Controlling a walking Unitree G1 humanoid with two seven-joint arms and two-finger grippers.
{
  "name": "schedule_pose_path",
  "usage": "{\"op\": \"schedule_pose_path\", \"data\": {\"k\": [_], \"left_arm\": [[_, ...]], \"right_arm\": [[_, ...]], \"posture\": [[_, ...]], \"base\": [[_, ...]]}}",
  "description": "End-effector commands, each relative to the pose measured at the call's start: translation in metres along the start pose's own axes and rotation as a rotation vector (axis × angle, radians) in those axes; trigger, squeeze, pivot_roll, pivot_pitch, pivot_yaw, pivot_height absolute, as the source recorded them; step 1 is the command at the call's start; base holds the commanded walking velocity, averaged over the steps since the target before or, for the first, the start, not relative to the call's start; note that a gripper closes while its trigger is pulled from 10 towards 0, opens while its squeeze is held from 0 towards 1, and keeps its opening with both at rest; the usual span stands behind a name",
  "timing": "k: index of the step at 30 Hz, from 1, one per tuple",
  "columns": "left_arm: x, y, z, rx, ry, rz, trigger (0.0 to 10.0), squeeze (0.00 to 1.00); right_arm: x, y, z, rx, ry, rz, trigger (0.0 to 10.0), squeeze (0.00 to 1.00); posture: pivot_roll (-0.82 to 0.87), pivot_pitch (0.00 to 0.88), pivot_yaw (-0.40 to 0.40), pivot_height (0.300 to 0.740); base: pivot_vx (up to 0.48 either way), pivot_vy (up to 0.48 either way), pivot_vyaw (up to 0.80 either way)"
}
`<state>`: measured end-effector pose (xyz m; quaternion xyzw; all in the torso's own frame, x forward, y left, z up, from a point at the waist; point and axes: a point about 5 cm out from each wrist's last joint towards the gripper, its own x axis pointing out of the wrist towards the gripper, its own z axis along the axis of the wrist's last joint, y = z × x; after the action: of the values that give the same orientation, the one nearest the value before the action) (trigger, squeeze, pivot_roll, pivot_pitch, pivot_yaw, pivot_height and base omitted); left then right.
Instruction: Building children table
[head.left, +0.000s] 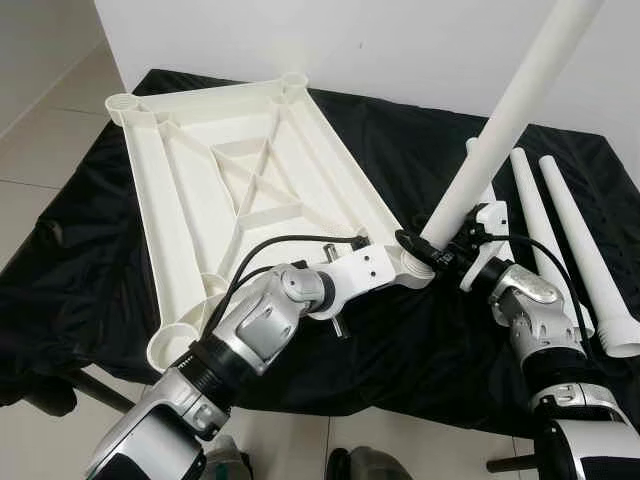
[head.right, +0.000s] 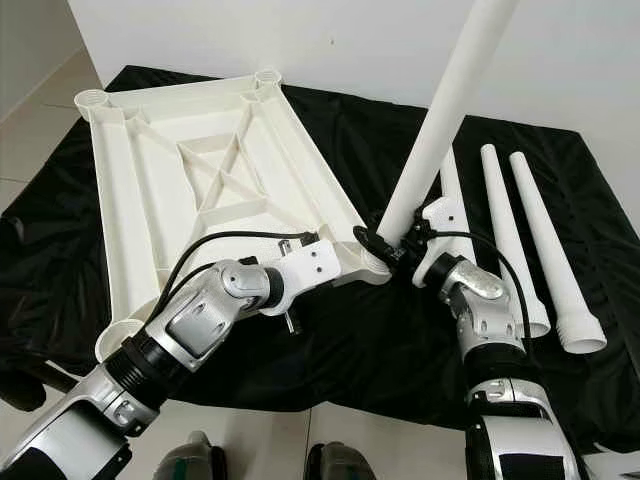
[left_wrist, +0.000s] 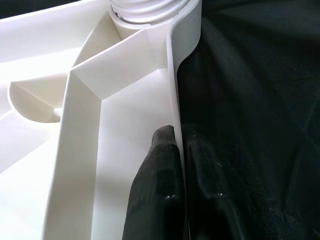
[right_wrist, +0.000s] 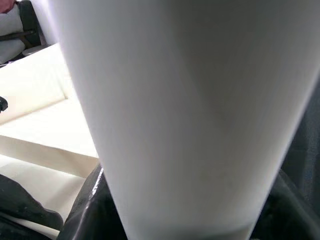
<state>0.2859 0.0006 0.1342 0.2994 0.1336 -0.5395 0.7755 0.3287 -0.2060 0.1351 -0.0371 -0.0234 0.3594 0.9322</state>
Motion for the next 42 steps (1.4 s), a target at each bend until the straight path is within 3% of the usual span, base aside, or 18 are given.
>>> {"op": "schedule_pose_path", "data": {"k": [1, 2, 13, 14, 22, 26, 28, 35, 42], "left_arm": [[0.003, -0.005, 0.003, 0.043, -0.005, -0.024, 10.0, 0.0], [0.003, -0.005, 0.003, 0.043, -0.005, -0.025, 10.0, 0.0], [0.003, -0.007, 0.003, 0.04, -0.004, -0.027, 10.0, 0.0], [0.002, -0.009, 0.002, 0.037, -0.003, -0.029, 10.0, 0.0], [0.002, -0.011, 0.001, 0.035, -0.001, -0.035, 10.0, 0.0], [0.002, -0.012, 0.0, 0.035, 0.001, -0.04, 10.0, 0.0], [0.002, -0.012, 0.0, 0.035, 0.001, -0.04, 10.0, 0.0], [0.001, -0.011, -0.001, 0.029, 0.005, -0.036, 10.0, 0.0], [0.0, -0.01, -0.001, 0.025, 0.007, -0.029, 10.0, 0.0]], "right_arm": [[-0.008, -0.005, -0.007, 0.022, 0.033, -0.033, 0.0, 0.0], [-0.009, -0.004, -0.007, 0.024, 0.029, -0.045, 10.0, 0.0], [-0.008, 0.003, -0.006, 0.053, -0.018, -0.146, 10.0, 0.0], [-0.006, 0.01, -0.007, 0.073, -0.03, -0.237, 10.0, 0.0], [-0.003, 0.022, -0.005, 0.086, -0.059, -0.369, 10.0, 0.0], [0.002, 0.032, -0.002, 0.12, -0.07, -0.525, 10.0, 0.0], [0.002, 0.032, -0.002, 0.12, -0.07, -0.525, 10.0, 0.0], [0.015, 0.055, 0.005, 0.141, -0.076, -0.792, 10.0, 0.0], [0.016, 0.063, 0.003, 0.149, -0.037, -0.9, 10.0, 0.0]], "posture": [[-0.06, 0.021, -0.037, 0.74], [-0.05, 0.02, -0.04, 0.74], [-0.05, 0.027, -0.046, 0.74], [-0.05, 0.031, -0.048, 0.74], [-0.05, 0.035, -0.046, 0.74], [-0.05, 0.04, -0.046, 0.74], [-0.05, 0.04, -0.046, 0.74], [-0.04, 0.046, -0.05, 0.74], [-0.03, 0.047, -0.052, 0.74]], "base": [[0.0, 0.0, 0.0], [0.0, 0.0, 0.0], [0.0, 0.0, 0.0], [0.0, 0.0, 0.0], [0.0, 0.0, 0.0], [0.0, 0.0, 0.0], [0.0, 0.0, 0.0], [0.0, 0.0, 0.0], [0.0, 0.0, 0.0]]}}
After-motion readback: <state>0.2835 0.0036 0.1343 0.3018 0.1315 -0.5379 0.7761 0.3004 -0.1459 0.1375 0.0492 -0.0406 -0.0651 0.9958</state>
